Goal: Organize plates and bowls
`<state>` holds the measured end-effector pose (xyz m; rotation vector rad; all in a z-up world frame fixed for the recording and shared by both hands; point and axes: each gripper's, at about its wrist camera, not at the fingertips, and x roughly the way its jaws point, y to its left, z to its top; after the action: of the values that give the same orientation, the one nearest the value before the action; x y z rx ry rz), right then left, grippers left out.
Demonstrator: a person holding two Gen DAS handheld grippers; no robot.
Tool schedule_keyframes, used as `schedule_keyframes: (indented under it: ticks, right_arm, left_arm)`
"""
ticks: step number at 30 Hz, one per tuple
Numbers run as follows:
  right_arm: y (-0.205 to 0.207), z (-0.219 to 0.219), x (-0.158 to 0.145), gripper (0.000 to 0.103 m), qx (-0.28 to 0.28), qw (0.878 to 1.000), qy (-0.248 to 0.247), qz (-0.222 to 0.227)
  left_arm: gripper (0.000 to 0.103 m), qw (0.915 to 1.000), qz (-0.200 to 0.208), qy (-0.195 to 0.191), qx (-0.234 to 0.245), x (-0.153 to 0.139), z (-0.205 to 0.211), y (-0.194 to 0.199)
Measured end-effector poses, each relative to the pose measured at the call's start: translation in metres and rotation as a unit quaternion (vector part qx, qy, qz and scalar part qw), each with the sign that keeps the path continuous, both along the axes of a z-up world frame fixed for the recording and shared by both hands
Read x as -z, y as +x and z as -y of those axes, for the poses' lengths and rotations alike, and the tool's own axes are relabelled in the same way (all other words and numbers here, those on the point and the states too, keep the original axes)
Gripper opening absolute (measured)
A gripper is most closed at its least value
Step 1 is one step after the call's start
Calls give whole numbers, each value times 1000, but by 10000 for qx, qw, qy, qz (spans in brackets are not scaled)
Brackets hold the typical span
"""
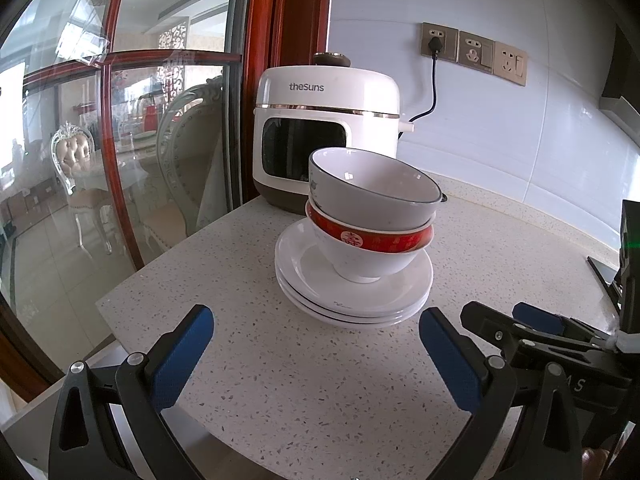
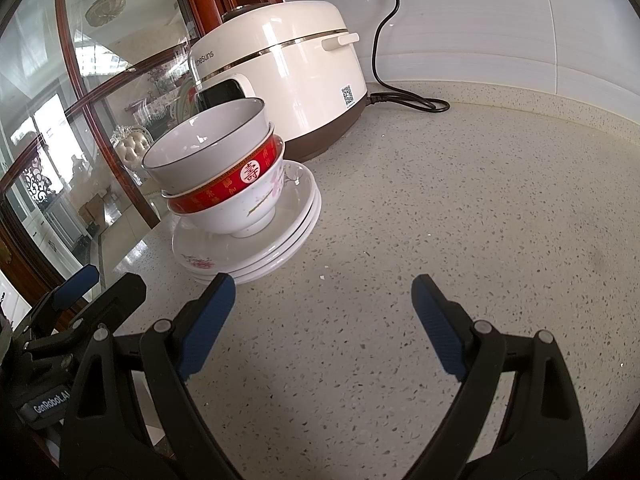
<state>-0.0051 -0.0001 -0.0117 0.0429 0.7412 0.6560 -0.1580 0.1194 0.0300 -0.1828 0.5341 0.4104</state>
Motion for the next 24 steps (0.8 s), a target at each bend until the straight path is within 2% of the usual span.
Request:
schedule_keyframes:
  ticks: [24]
  right_arm:
    - [0,1,1,91,10,10000,-8,-28]
  left_arm:
    - [103,10000,8,-38,12,0,-2,1]
